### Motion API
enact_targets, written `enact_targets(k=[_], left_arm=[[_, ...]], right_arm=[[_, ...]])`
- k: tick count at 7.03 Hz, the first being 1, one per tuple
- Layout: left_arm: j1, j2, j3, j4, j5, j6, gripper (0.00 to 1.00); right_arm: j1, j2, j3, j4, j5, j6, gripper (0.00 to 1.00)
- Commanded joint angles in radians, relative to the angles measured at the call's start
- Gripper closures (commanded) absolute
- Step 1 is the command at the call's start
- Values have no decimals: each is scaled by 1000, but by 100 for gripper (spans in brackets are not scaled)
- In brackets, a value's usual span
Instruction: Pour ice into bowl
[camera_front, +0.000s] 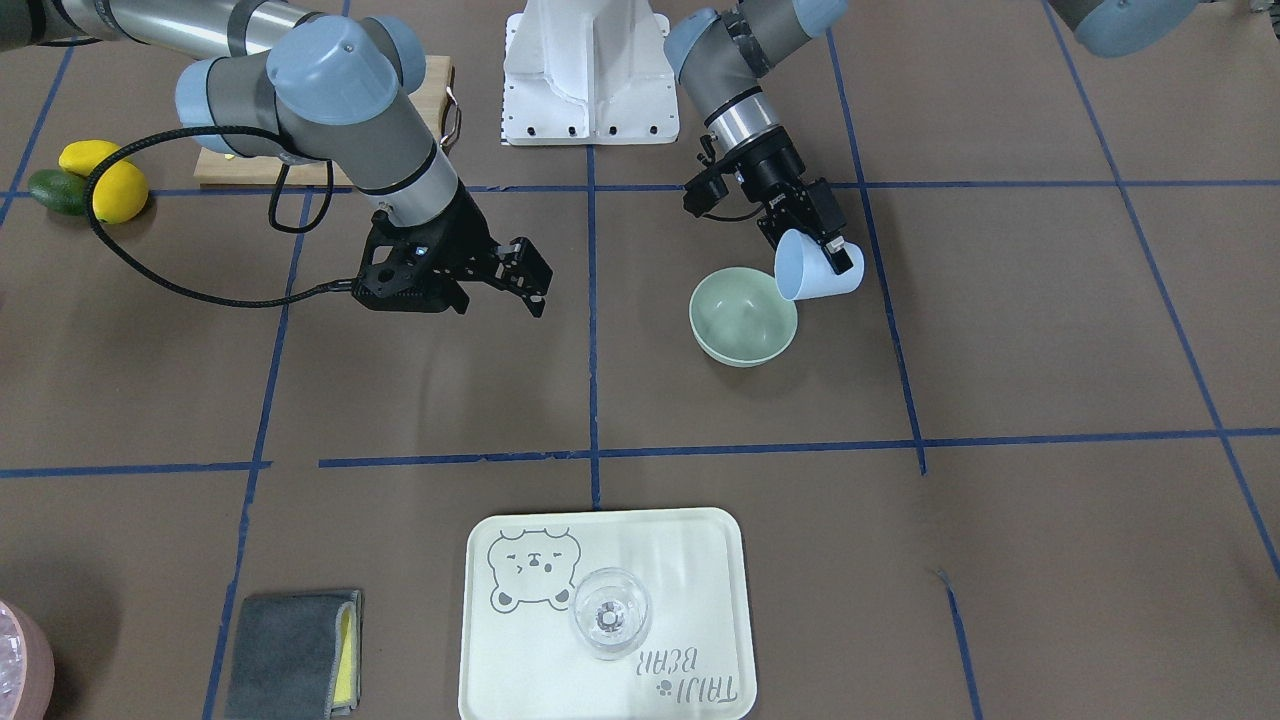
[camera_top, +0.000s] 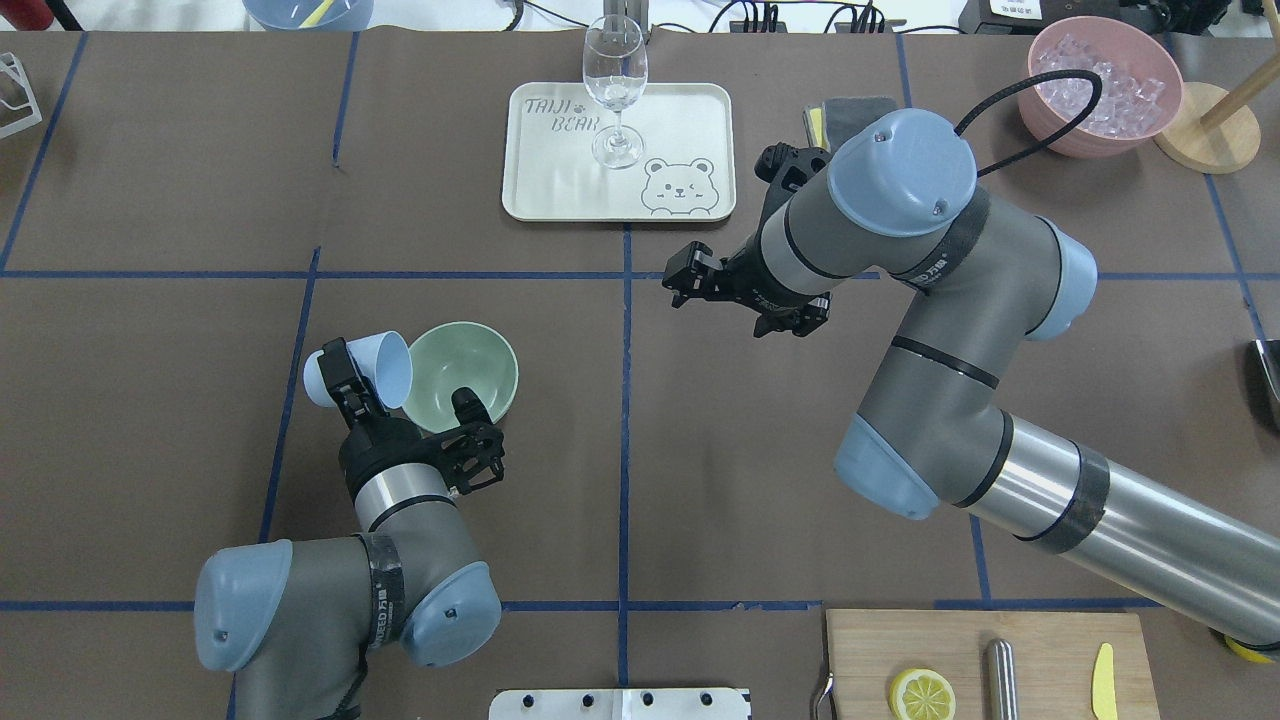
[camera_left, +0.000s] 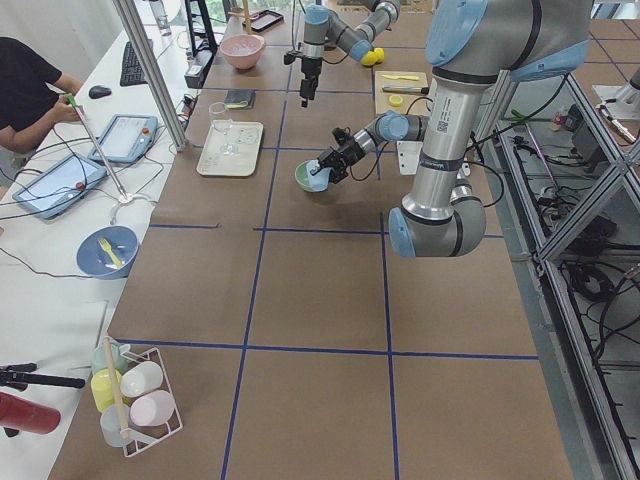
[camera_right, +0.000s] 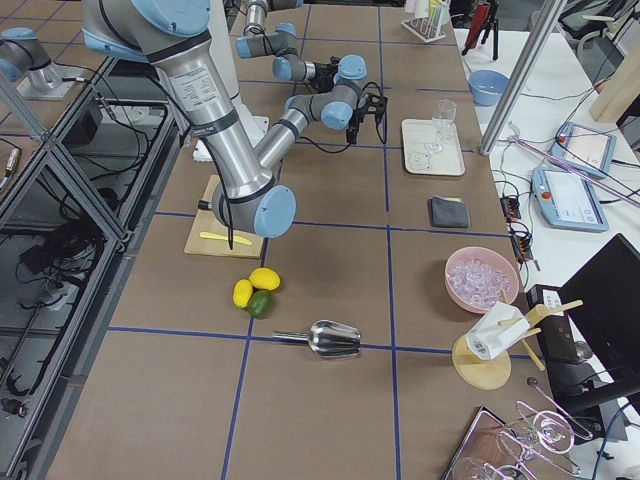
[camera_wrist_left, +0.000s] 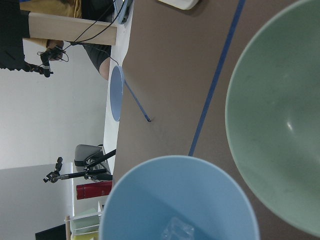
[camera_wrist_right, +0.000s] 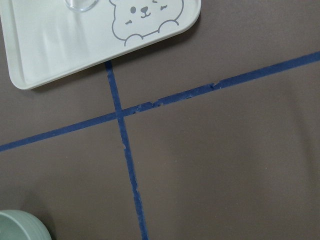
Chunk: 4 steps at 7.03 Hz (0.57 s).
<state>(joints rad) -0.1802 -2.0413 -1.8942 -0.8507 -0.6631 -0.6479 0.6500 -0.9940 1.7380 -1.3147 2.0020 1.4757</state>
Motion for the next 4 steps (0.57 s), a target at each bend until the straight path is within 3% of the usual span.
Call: enact_targets(k=[1,4], left_arm=[[-1,-14,0,25,30,65,100],[-11,-22,12,25,78,70,100]], right_arm=[[0,0,0,0,0,0,0],[5,2,0,0,0,0,0]])
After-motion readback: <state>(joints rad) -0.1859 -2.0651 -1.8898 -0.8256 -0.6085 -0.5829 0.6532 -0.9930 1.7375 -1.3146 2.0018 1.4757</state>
